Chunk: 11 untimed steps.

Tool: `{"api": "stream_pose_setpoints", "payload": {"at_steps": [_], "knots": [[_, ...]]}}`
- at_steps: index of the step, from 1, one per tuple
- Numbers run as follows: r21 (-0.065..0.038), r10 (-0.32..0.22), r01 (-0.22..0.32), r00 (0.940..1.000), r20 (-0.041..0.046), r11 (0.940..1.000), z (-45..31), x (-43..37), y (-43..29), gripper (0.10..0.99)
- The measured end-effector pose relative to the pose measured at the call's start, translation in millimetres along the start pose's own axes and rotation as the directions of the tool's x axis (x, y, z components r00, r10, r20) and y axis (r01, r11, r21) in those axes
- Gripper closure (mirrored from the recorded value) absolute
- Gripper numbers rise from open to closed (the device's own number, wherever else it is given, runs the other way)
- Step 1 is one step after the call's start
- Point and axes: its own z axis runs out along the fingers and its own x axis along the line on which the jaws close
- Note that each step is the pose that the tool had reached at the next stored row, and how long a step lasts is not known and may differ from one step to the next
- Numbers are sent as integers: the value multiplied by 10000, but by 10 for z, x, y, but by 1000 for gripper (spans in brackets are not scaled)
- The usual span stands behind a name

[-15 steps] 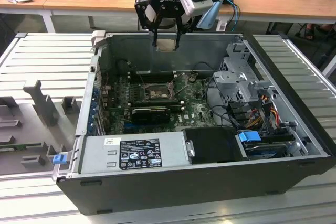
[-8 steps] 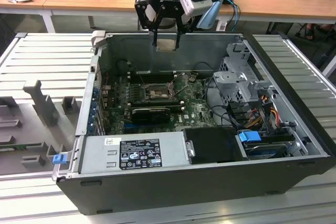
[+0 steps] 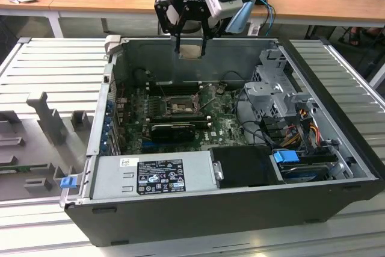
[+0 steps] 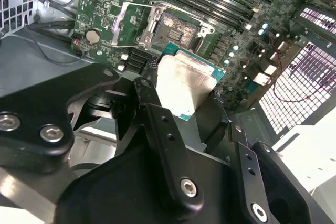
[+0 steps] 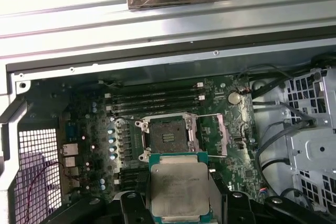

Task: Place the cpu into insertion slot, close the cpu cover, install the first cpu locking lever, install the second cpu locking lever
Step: 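Place the cpu into insertion slot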

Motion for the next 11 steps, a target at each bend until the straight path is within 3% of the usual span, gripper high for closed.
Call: {"api": "stream_pose_setpoints", "payload": {"at_steps": [11], "knots": [[-7, 314, -314, 9995, 28, 9995, 0, 0, 0, 557]]}}
